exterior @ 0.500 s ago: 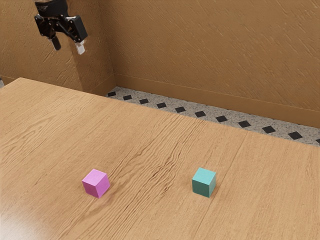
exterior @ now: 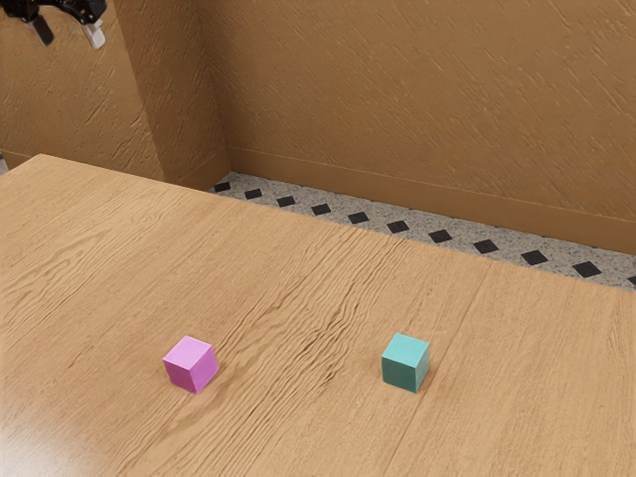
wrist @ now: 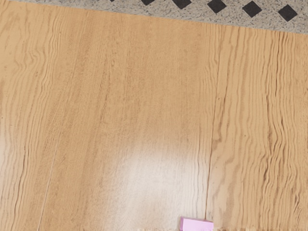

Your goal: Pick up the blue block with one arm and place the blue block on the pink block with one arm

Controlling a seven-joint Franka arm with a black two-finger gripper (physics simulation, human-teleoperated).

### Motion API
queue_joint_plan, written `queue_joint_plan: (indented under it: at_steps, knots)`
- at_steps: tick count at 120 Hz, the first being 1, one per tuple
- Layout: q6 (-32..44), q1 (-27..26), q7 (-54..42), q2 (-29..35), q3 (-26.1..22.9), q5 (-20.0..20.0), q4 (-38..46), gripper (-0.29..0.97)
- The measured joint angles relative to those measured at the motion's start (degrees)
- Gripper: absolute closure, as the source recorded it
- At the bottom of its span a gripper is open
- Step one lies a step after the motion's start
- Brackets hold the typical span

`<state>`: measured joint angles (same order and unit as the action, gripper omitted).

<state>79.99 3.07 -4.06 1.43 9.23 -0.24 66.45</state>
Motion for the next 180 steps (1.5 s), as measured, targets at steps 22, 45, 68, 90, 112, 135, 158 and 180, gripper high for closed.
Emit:
queue_joint_plan:
  at_steps: [22,45,68,90,112,135,158,180]
  knots:
    - [-0.2,-4.7,0.3,-3.2,-0.6,0.0,0.6,0.02]
    - [-0.2,-7.6,0.7,-5.1,-0.6,-0.3,0.8,0.02]
    - [8.6,-9.1,1.0,-3.4,-0.2,-1.8,17.4,0.02]
    - [17.9,-12.7,1.2,-2.4,0.1,-1.5,27.2,0.02]
    - [25.1,-16.1,1.5,-5.1,0.2,-2.3,30.6,0.02]
    - [29.6,-20.5,2.9,-8.3,0.1,-3.3,30.4,0.02]
    - [32.9,-23.9,4.8,-11.2,0.0,-4.3,29.9,0.02]
    - [34.4,-27.2,6.1,-15.5,0.0,-6.6,27.5,0.02]
